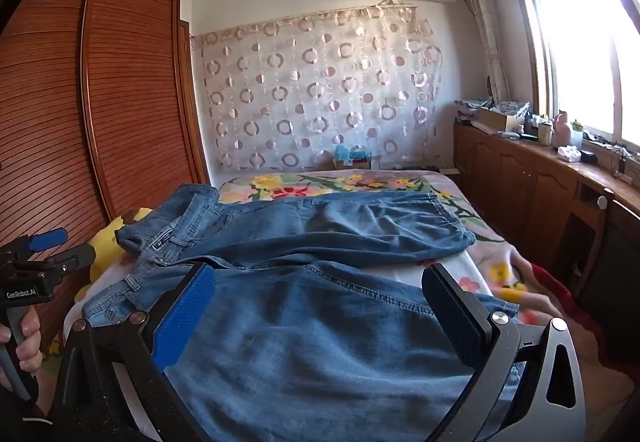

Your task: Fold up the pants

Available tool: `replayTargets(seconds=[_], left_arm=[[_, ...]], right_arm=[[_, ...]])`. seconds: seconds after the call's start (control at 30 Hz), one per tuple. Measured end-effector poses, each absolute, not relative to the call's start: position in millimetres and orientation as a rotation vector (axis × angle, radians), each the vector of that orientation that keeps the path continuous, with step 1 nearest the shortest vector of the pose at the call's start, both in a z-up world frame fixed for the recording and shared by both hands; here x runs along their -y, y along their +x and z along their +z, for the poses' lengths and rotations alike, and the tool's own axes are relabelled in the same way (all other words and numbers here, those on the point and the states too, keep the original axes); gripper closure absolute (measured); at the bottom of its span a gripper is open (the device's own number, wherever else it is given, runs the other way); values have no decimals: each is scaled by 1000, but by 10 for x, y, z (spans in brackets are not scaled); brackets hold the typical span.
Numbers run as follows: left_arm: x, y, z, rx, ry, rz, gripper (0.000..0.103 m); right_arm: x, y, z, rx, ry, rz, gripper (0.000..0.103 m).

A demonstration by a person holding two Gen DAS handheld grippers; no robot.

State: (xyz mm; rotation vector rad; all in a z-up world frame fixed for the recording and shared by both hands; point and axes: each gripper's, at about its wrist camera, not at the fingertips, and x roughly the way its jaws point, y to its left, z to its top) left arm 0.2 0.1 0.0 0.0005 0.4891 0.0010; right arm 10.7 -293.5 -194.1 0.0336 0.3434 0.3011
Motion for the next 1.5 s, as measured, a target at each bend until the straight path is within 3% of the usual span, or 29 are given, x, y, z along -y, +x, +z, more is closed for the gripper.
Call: replayTargets(seconds=[1.5], left_arm=[[30,-31,-46,-476,2,1,0]], right_arm=[[2915,92,-1955,-343,33,301,0]])
